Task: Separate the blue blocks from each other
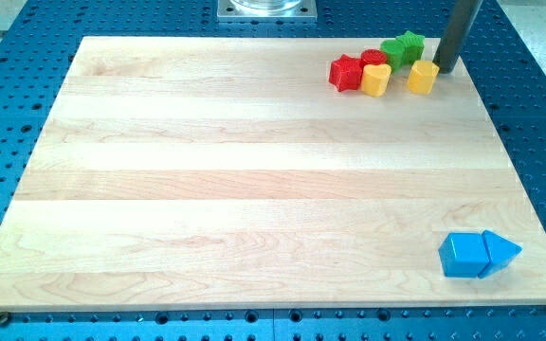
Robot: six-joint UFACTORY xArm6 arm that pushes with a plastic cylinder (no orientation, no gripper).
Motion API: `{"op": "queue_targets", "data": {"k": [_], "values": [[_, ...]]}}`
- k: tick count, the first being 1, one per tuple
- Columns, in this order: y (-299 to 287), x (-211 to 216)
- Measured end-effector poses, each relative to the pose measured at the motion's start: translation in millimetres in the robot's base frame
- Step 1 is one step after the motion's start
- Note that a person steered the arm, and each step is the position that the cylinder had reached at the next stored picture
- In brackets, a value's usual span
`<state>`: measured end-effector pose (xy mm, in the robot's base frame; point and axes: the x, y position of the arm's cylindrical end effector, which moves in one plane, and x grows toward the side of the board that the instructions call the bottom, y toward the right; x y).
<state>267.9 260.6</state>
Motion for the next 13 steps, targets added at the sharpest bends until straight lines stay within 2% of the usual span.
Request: {"op": "queue_targets", "data": {"k": [1, 2, 3, 4, 5, 6, 8, 9, 10, 11, 13], "values": [[35, 68], [29, 134], [21, 233], [24, 301], [24, 326], [23, 342], [-9, 350], [-14, 325], [30, 325], [6, 306], [-122, 310]]}}
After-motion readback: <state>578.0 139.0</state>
